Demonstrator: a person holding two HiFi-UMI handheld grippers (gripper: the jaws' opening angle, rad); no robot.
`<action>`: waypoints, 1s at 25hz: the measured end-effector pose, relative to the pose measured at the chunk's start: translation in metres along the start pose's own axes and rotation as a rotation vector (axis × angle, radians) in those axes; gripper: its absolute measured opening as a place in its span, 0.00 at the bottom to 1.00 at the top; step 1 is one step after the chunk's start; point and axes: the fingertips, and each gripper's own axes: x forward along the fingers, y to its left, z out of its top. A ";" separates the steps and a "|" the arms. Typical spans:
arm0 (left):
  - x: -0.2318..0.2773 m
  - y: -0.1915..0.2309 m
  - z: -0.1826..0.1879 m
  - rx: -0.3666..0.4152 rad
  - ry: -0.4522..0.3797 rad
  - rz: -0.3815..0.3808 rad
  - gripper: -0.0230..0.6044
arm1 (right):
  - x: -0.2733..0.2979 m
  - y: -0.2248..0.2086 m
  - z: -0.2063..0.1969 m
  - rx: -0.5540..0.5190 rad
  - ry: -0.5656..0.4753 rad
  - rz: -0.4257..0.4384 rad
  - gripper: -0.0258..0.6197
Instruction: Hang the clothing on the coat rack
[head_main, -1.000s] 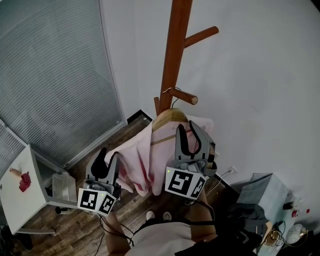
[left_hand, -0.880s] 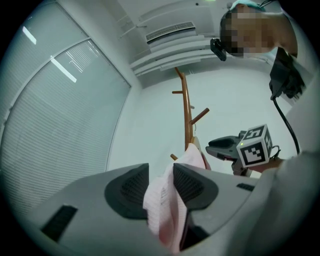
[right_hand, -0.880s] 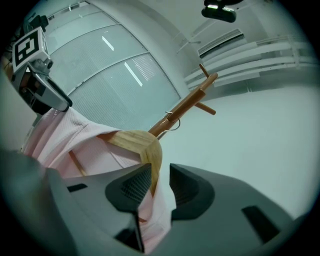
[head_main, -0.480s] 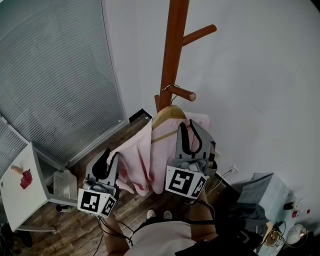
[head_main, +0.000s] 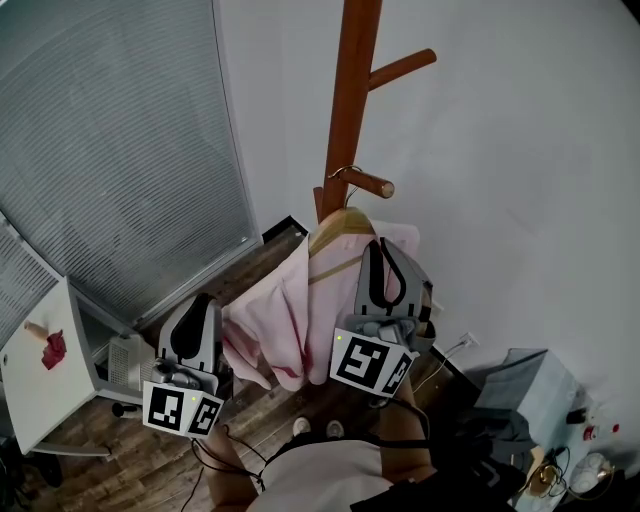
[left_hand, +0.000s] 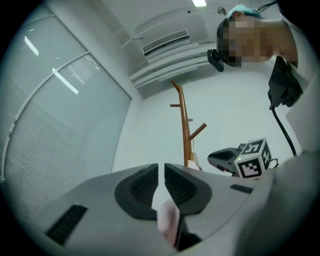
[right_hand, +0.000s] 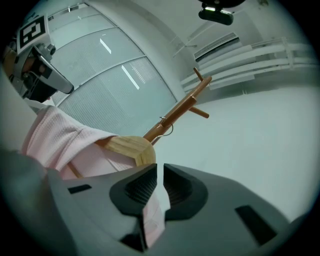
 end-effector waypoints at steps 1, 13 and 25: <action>0.000 -0.001 0.001 0.001 -0.002 -0.002 0.12 | -0.001 0.000 0.001 -0.001 -0.003 -0.002 0.12; 0.004 -0.018 0.009 0.022 -0.017 -0.042 0.06 | -0.016 -0.021 0.009 0.024 -0.022 -0.063 0.07; 0.012 -0.028 0.009 0.045 -0.008 -0.062 0.06 | -0.015 -0.019 0.009 0.027 -0.036 -0.048 0.07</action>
